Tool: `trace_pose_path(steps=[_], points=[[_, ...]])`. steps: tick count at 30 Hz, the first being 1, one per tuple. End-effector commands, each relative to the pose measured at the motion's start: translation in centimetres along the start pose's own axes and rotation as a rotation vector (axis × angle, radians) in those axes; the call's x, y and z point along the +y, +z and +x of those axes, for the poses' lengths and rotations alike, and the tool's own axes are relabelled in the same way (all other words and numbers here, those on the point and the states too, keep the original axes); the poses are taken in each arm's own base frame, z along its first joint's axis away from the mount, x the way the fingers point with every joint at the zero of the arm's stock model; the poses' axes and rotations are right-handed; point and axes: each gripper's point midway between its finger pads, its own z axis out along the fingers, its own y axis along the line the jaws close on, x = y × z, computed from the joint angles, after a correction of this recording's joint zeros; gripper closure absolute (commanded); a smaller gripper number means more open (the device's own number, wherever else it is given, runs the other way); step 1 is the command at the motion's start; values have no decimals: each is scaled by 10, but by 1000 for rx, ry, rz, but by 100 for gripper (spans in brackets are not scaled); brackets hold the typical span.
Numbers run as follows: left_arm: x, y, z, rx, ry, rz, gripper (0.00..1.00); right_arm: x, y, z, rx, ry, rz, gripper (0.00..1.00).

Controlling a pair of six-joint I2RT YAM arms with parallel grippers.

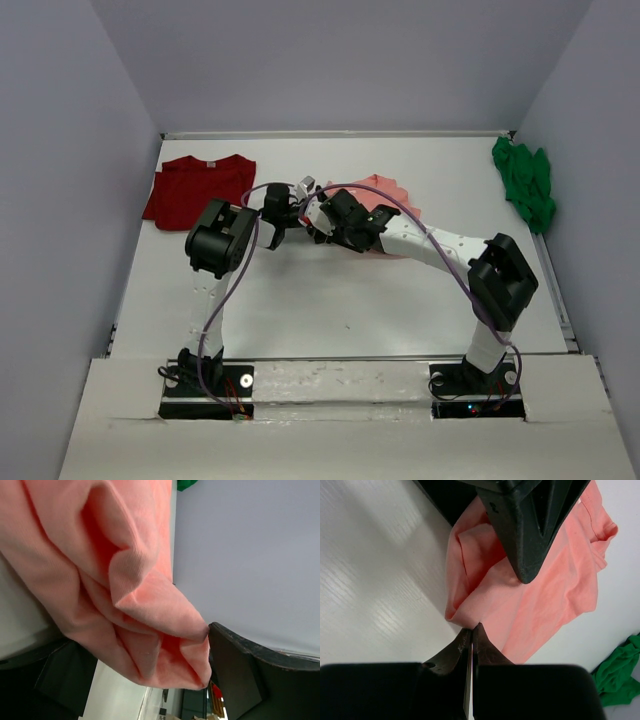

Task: Fold and stack the t-shirts
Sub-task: Neatly place the folded tshirt to the corner

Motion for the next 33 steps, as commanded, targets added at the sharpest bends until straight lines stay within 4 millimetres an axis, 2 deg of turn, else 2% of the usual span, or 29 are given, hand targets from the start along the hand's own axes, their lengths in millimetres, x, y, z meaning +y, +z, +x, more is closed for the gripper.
trace_pose_path(steps=[1, 5, 13, 23, 26, 27, 30, 31, 32, 33], points=[[-9, 2, -18, -37, 34, 39, 1, -9, -12, -16, -69, 11, 30, 100], [-9, 3, -26, -47, 35, 48, 1, -8, -11, -16, -66, 9, 26, 100], [-2, 6, -26, -41, 34, 41, 1, -9, -11, -17, -65, 6, 28, 100], [4, 20, -16, 18, 64, 42, 1, -9, -7, -18, -54, -1, 29, 100], [9, 21, -13, 36, 53, 41, 13, -9, -8, -17, -52, -1, 28, 100], [11, 21, -13, 36, 52, 40, 24, -9, -8, -17, -51, -1, 29, 100], [13, 22, -12, 36, 41, 36, 46, -9, -7, -17, -50, -3, 29, 100], [16, 22, -12, 34, 25, 31, 64, -9, -7, -17, -50, -1, 29, 100], [16, 22, -12, 36, 23, 31, 74, -9, -7, -18, -50, -1, 27, 100], [19, 22, -12, 34, 18, 27, 88, -9, -7, -18, -51, 1, 26, 100]])
